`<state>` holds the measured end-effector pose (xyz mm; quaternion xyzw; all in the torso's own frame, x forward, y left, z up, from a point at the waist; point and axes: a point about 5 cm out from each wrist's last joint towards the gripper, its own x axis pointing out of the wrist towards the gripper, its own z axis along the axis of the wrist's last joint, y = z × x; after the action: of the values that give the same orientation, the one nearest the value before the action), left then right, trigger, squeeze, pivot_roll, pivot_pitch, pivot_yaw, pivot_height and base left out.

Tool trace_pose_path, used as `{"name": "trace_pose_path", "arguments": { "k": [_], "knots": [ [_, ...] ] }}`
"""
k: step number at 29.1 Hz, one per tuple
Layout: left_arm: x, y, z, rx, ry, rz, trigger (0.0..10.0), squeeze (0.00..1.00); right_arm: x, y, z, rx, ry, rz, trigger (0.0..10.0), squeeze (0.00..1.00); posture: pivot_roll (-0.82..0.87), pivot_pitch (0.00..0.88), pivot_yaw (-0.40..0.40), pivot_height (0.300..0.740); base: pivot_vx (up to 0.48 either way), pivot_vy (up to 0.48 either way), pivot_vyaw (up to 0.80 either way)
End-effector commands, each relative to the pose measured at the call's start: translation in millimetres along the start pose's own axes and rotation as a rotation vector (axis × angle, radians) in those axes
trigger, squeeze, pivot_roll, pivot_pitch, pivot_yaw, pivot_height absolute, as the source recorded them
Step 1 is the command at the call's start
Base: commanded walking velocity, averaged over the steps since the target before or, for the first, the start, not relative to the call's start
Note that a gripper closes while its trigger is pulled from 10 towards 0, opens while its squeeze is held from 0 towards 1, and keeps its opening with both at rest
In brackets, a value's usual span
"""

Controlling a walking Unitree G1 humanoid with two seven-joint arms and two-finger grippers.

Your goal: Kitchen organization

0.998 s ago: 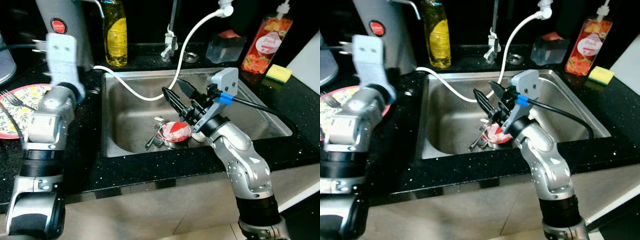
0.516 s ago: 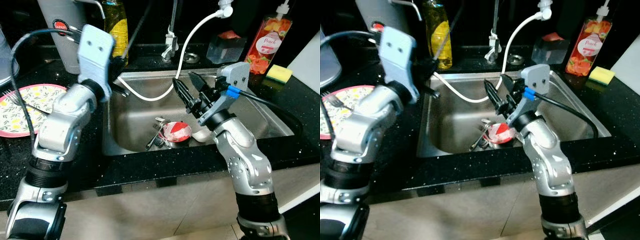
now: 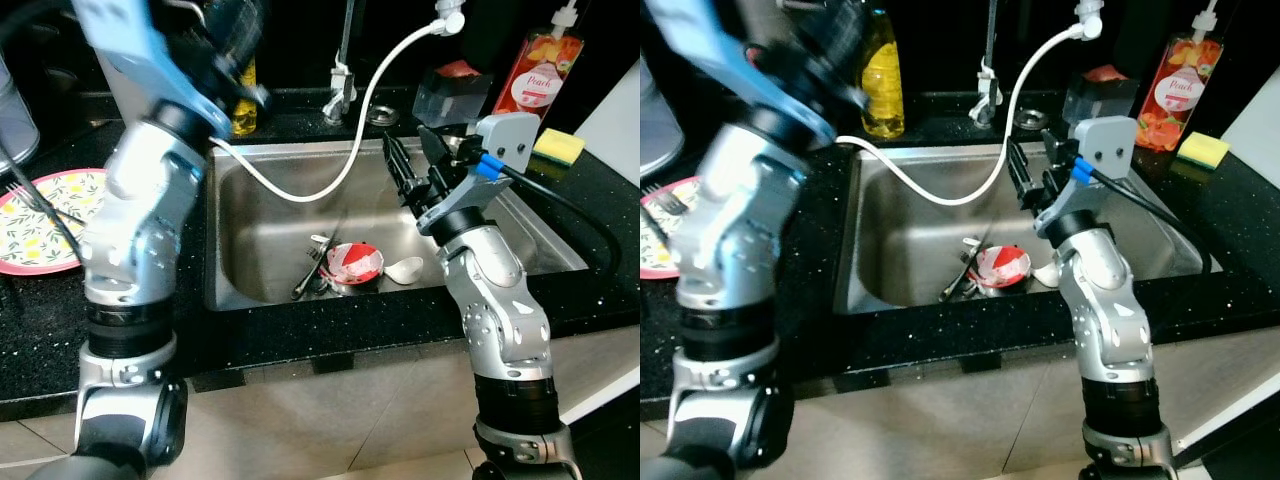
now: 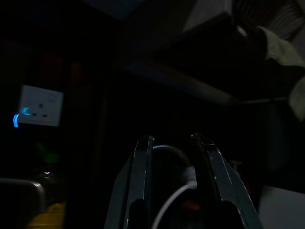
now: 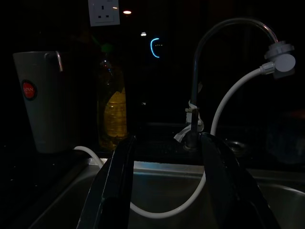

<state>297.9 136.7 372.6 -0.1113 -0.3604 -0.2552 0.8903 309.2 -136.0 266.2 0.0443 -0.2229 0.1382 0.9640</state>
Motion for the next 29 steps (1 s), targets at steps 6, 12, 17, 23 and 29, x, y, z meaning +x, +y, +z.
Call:
{"name": "trace_pose_path", "arguments": {
  "k": [6,12,17,23,29],
  "knots": [
    [-19.3,8.3,-68,0.336,0.433,0.056,10.0,0.0,4.7,0.1,3,0.011,-0.036,-0.03,10.0,0.0,0.08,0.0,-0.02,0.74,0.0,0.0,0.0],
    [-22.8,4.8,-71,0.329,0.46,0.069,10.0,0.0,5.0,0.7,4,0.018,-0.044,-0.04,10.0,0.0,0.09,0.0,-0.02,0.74,0.0,0.0,0.0],
    [-28.1,8.3,-76,0.33,0.505,0.133,10.0,0.0,5.6,3.0,3,0.021,-0.042,-0.041,10.0,0.0,0.1,0.0,-0.032,0.74,0.0,0.0,0.0],
    [-32.8,12.2,-77,0.348,0.526,0.177,10.0,0.0,5.9,2.2,2,0.014,-0.038,-0.047,10.0,0.0,0.09,0.0,-0.034,0.74,0.0,0.0,0.0],
    [-32.1,11.5,-77,0.304,0.541,0.189,10.0,0.0,4.8,-4.3,1,-0.007,-0.026,-0.084,10.0,0.0,0.09,0.0,-0.034,0.74,0.0,0.0,0.0]
  ]
}}
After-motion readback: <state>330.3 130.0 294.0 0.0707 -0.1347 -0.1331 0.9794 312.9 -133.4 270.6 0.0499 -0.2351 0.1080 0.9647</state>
